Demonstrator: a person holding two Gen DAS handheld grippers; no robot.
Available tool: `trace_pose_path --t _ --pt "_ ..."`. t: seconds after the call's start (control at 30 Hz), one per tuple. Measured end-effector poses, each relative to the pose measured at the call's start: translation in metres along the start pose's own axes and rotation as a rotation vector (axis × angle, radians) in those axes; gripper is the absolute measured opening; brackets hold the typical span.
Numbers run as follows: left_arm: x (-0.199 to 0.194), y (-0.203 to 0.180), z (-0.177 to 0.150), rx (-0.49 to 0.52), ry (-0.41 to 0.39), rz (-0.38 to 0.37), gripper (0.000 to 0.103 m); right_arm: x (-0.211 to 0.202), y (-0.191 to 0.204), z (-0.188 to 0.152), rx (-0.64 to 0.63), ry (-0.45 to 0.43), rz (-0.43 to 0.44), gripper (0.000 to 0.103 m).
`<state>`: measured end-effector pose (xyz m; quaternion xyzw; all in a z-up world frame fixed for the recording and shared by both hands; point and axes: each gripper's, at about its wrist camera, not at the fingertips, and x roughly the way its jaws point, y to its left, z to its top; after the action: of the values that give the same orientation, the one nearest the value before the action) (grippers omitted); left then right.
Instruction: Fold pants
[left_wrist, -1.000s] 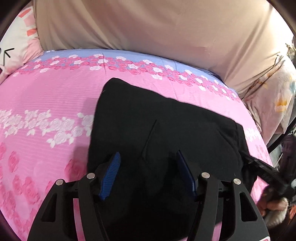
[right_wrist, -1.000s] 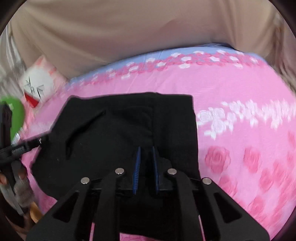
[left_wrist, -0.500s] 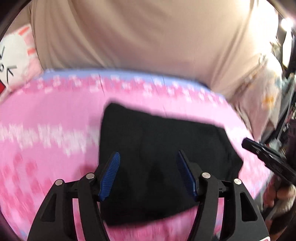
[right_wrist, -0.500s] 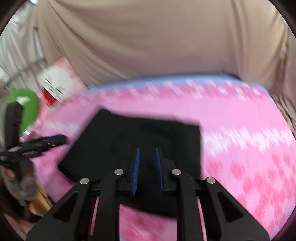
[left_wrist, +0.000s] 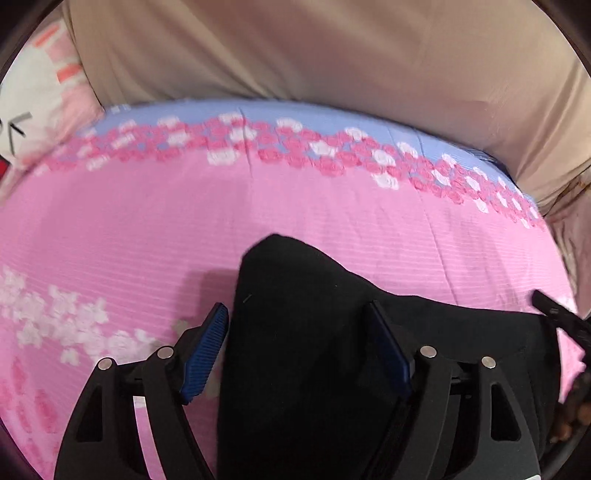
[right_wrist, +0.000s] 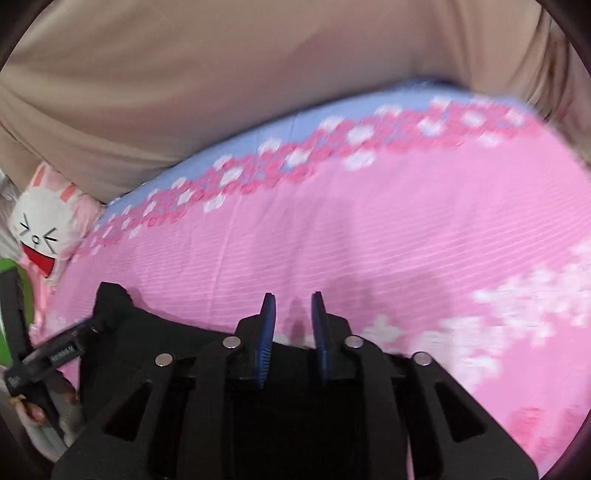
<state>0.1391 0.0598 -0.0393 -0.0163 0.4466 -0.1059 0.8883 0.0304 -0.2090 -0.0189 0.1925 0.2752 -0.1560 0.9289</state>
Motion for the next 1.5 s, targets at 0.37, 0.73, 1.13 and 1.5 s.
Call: trace_pose_path --t 0.37,0.73,1.13,1.5 --pt "-0.056 -0.018 -0.038 0.064 -0.021 0.031 0.073 -0.064 0.001 -0.057 -0.128 -0.037 -0.065 0.026" --pt "-0.088 0.015 -0.109 -0.022 0.134 -0.108 0.073 -0.101 -0.043 -0.115 0.053 0.105 0.012 0.05" --pt "-0.07 0.074 -0.124 -0.272 0.228 -0.565 0.074 -0.079 -0.066 -0.133 0.261 0.263 0.359 0.069" --pt "-0.062 0.058 -0.112 -0.274 0.221 -0.586 0.079 -0.065 -0.049 -0.126 0.266 0.235 0.367 0.072"
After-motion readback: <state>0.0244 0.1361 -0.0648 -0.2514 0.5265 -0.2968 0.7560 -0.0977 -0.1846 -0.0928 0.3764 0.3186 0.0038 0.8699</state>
